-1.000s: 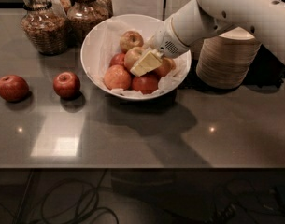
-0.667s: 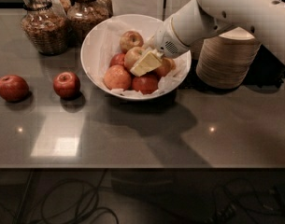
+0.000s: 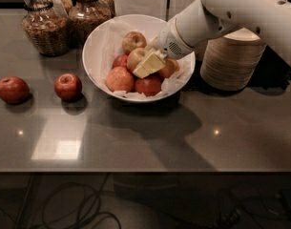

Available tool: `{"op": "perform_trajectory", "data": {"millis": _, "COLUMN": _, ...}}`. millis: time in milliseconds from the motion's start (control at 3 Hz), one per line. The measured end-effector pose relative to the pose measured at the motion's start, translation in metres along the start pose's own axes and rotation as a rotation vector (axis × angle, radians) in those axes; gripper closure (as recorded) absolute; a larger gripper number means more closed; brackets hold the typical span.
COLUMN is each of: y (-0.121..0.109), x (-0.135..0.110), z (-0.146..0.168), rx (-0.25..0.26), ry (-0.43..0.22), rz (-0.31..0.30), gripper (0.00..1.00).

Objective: Pick apple from white bowl

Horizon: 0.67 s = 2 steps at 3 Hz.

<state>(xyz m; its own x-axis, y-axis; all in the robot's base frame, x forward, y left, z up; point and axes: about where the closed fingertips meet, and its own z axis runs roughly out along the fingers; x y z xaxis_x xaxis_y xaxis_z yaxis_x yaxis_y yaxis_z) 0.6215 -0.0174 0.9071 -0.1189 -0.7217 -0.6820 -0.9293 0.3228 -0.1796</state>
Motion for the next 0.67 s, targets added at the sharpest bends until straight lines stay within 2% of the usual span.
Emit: {"op": "perform_trajectory", "data": {"millis": 667, "y": 0.0017, "x": -0.0008, "z": -0.0011, "rx": -0.014, "ry": -0.012, "rz": 0.003, "gripper": 1.00}}
